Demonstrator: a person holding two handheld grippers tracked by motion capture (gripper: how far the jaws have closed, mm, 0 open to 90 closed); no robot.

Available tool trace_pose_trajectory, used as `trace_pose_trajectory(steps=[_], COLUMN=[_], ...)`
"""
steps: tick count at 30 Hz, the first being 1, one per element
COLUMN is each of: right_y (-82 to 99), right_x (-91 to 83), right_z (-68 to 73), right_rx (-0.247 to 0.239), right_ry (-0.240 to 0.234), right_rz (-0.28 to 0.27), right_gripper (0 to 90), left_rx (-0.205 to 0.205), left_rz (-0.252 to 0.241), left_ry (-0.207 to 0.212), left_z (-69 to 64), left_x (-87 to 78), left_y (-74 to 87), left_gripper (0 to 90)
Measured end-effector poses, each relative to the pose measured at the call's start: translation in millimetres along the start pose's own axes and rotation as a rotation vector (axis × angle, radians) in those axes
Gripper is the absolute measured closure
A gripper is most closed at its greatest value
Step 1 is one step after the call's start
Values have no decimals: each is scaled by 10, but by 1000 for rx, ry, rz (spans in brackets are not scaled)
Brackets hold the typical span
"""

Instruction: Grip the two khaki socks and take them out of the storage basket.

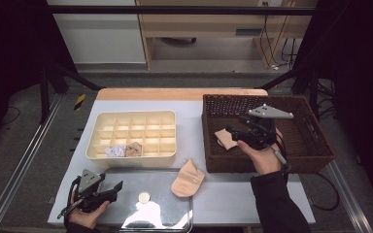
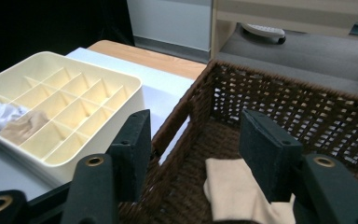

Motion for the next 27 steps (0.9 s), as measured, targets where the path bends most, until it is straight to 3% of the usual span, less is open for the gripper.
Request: trace_pose_trajectory(steps=[6,11,27], right_y=[-113,-162,-45], right_x=[160,337,863], right_z=[-154,-303,-566], right_rx=[-16,-1,22], right_ry=[49,76,112], right_rz=[27,49,95], right_gripper=[469,477,470], left_rx=[1,0,1], left_rz=[1,3,4], left_ry=[0,-1,5], left_z=[1,4,11], left_x=[4,7,9], left_y=[1,1,0], left_gripper=[280,283,287])
Point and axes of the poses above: each handheld gripper's, and its own axes: x roughly forward along the jaws, y roughly out of its underside, z roughly to its left, the point moved 3 cm from there along x, roughly forward along the jaws, and after that the axes turned 6 degrees about -x, right-handed, at the moved point
